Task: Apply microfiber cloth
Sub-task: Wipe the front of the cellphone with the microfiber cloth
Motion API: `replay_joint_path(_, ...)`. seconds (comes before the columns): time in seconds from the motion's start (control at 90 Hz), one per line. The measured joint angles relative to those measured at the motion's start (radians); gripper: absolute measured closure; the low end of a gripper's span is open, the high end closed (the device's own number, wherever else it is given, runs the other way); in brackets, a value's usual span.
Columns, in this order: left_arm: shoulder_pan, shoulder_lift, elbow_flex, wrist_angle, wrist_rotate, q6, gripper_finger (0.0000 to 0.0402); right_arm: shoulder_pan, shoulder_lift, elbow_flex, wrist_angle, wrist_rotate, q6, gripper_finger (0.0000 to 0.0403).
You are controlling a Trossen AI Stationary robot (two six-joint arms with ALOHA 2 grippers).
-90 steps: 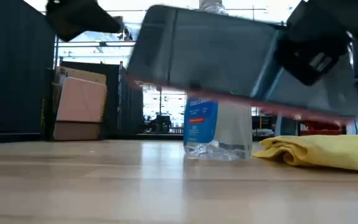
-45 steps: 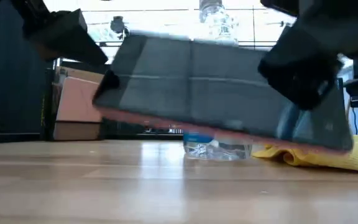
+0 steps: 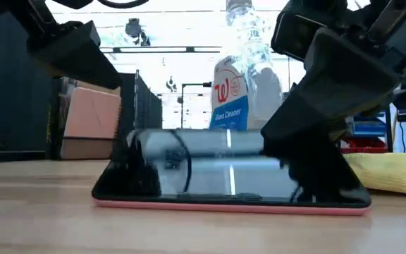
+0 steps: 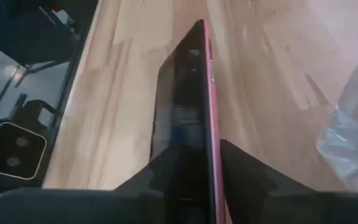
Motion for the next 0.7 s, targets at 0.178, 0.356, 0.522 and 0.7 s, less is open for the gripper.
replay_joint_path(0.178, 0.006, 0.0, 0.0, -0.001, 0.001, -0.022, 0.0064, 0.0, 0.0, 0.0, 0.002, 0.014, -0.043, 0.0239)
replay_joint_path(0.356, 0.024, 0.004, 0.0, -0.002, 0.004, 0.024, 0.0064, 0.0, -0.027, 0.0, -0.037, 0.018, -0.116, 0.0202)
replay_joint_path(0.522, 0.047, 0.02, 0.0, 0.002, 0.013, 0.086, 0.0064, 0.024, -0.186, 0.0, -0.285, 0.018, -0.118, 0.0188)
replay_joint_path(0.7, 0.079, 0.087, 0.001, 0.078, 0.086, 0.131, 0.0064, 0.079, -0.325, 0.001, -0.649, 0.026, -0.004, 0.0186)
